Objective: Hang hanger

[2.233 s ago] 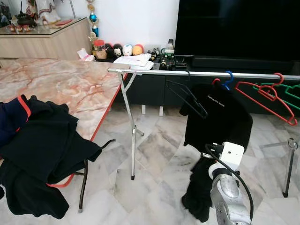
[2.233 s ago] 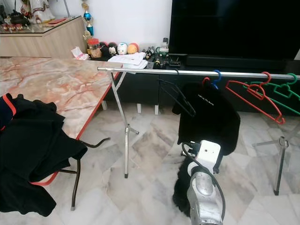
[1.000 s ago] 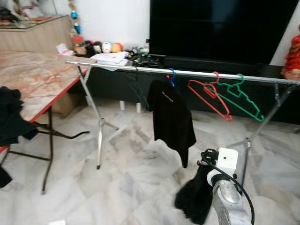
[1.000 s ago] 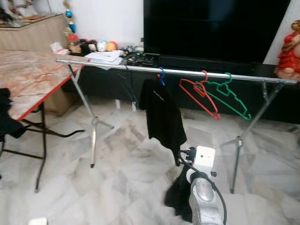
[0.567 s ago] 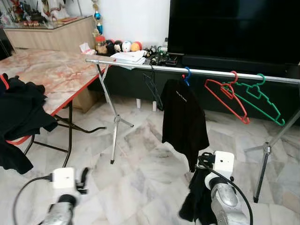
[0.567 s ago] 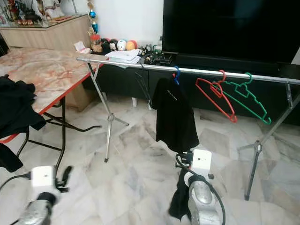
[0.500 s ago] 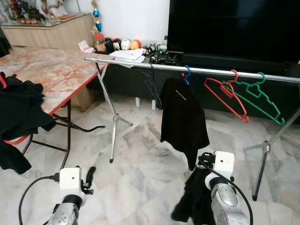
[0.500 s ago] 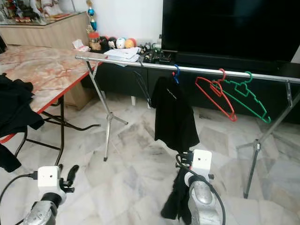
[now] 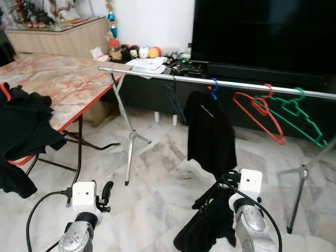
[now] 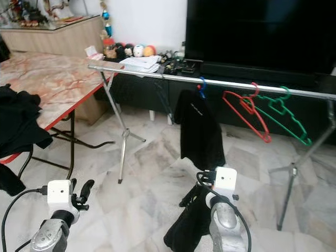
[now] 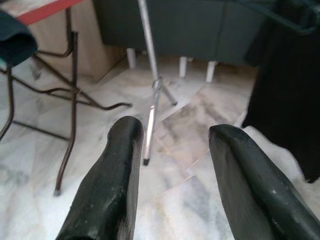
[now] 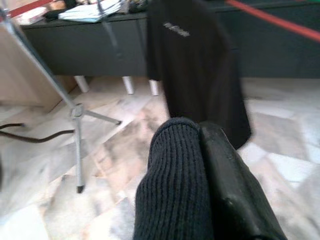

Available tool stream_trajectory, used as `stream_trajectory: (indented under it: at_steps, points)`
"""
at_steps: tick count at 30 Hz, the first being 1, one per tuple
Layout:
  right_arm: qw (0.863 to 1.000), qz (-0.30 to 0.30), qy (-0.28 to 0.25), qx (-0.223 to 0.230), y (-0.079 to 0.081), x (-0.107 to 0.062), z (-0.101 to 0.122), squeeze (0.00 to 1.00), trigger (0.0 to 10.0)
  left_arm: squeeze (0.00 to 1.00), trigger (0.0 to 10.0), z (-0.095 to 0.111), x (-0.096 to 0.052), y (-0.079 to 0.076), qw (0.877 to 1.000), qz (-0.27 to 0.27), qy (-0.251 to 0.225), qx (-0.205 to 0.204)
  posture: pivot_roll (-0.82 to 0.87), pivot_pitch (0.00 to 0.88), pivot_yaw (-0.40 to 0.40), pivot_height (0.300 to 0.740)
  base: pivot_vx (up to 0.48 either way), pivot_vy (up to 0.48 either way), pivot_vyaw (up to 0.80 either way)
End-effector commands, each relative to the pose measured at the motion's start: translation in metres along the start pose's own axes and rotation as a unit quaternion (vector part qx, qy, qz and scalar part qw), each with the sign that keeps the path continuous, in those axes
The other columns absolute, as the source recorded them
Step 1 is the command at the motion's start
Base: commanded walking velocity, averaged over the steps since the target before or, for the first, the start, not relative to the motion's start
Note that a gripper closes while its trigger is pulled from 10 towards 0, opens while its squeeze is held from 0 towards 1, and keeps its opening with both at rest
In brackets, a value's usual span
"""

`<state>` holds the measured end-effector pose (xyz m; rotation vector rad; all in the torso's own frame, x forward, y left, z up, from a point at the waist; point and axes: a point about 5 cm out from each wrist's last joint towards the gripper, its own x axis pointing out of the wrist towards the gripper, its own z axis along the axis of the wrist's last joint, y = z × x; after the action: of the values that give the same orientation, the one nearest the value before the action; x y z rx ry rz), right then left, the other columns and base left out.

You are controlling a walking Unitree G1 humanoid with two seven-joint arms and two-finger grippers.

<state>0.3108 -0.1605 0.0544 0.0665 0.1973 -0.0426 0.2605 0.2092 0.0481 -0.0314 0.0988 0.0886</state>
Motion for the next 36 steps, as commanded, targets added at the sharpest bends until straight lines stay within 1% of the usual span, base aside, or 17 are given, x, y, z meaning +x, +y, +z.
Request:
stream_trajectory:
  at_steps: [1,12,36]
  points:
    - [1.0,-0.001,-0.013,-0.004,-0.0012,0.0013,0.0041,0.0,10.0,0.0,10.0,0.0061,0.0032,-0.004,1.0,-0.007,-0.006,-0.006,0.04,0.024,0.052,0.74,0.431,0.0,0.0]
    - [1.0,0.004,-0.014,-0.003,0.0006,0.0019,0.0041,0.0,10.0,0.0,10.0,0.0054,0.0038,-0.0054,1.0,-0.013,0.004,-0.007,0.04,0.025,0.051,0.74,0.437,0.0,0.0]
    - [1.0,0.009,-0.017,0.002,0.0026,0.0023,0.0031,0.0,10.0,0.0,10.0,0.0108,0.0082,-0.0089,1.0,-0.019,-0.005,-0.014,0.04,0.026,0.051,0.74,0.435,0.0,0.0]
